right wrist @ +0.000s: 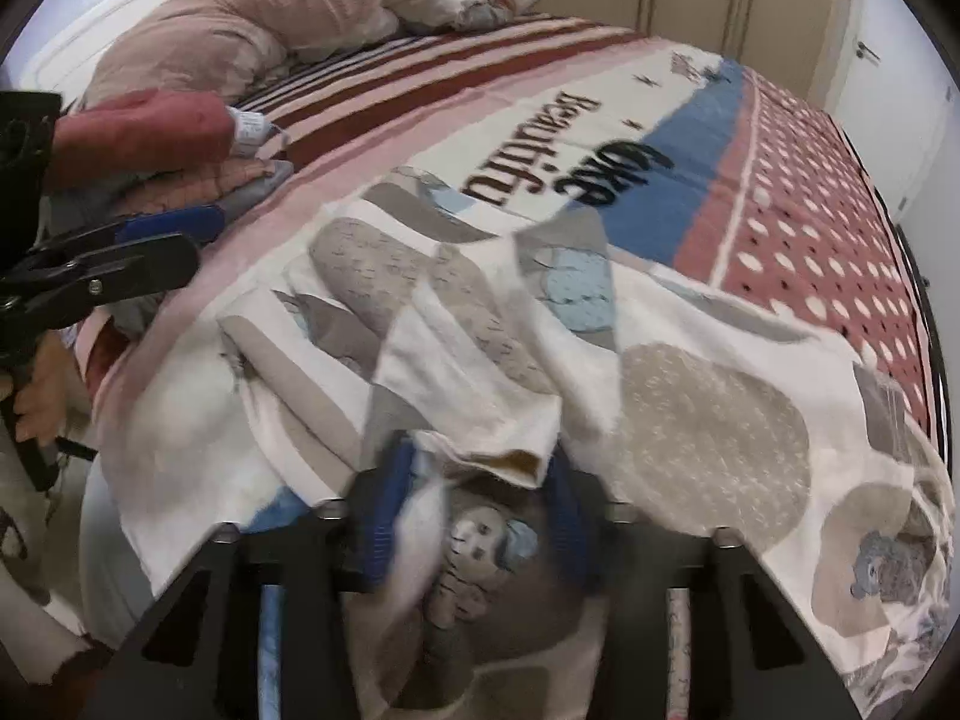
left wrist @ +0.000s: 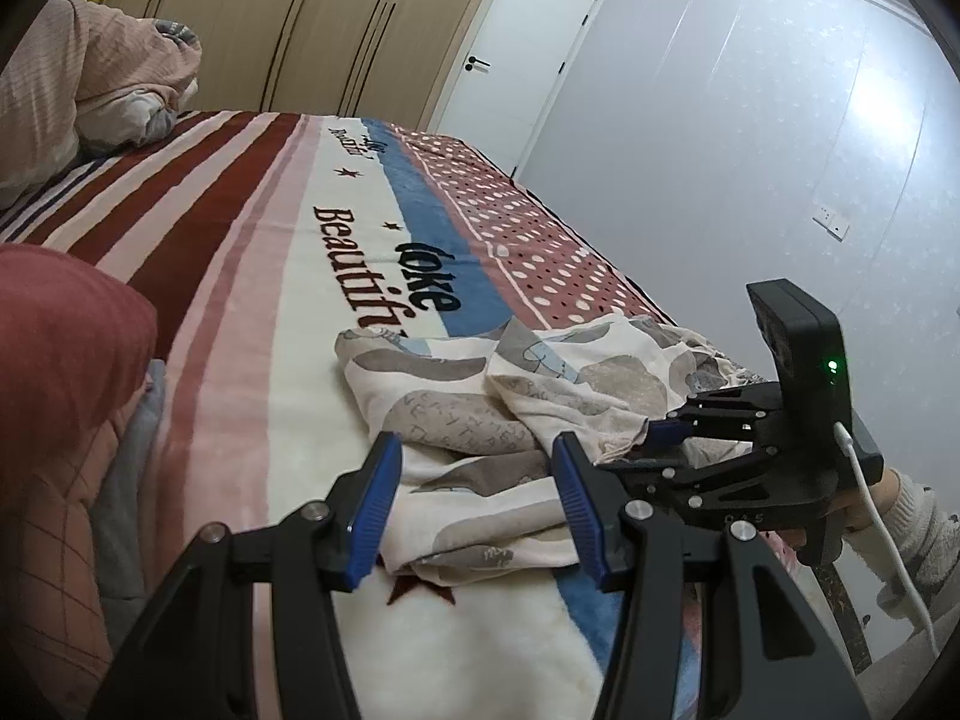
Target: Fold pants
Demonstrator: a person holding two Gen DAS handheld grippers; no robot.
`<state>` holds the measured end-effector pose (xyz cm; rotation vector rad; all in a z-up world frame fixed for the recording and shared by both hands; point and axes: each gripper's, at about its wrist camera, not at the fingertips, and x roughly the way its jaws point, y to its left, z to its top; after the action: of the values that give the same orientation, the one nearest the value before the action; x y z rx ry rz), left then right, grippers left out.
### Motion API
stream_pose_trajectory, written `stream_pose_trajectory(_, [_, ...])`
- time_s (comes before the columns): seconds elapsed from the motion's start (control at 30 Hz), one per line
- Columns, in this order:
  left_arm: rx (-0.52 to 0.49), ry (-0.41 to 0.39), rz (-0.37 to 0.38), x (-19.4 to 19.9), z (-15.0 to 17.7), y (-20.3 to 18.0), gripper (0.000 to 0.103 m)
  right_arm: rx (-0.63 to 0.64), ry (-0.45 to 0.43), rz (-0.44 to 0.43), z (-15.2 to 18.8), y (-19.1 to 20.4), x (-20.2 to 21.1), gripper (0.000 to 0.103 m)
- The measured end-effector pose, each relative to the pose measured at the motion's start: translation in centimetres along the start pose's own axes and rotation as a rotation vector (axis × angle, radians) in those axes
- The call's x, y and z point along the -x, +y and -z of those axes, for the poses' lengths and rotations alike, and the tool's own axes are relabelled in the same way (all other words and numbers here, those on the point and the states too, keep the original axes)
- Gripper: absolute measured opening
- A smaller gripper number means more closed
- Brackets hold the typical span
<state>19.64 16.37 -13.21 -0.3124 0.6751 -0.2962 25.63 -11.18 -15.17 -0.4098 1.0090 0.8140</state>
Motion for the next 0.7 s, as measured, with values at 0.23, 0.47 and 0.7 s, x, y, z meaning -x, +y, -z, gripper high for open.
stream_pose_trajectory(0.23, [0.002, -0.004, 0.001, 0.0, -0.1, 0.0, 0.048, 0.037, -0.083, 0.047, -0.5, 0.4, 1.6, 0.004])
stream_pose_trajectory(0.47, [-0.021, 0.031, 0.015, -1.3, -0.1, -0.8, 0.048, -0.038, -0.157, 0.203, -0.2, -4.9, 6.2, 0.004])
stream_pose_trajectory(0.7, [-0.047, 0.078, 0.022, -4.3, -0.5, -3.0, 0.048, -0.151, -0.197, 0.390, 1.0, -13.7, 8.8, 0.004])
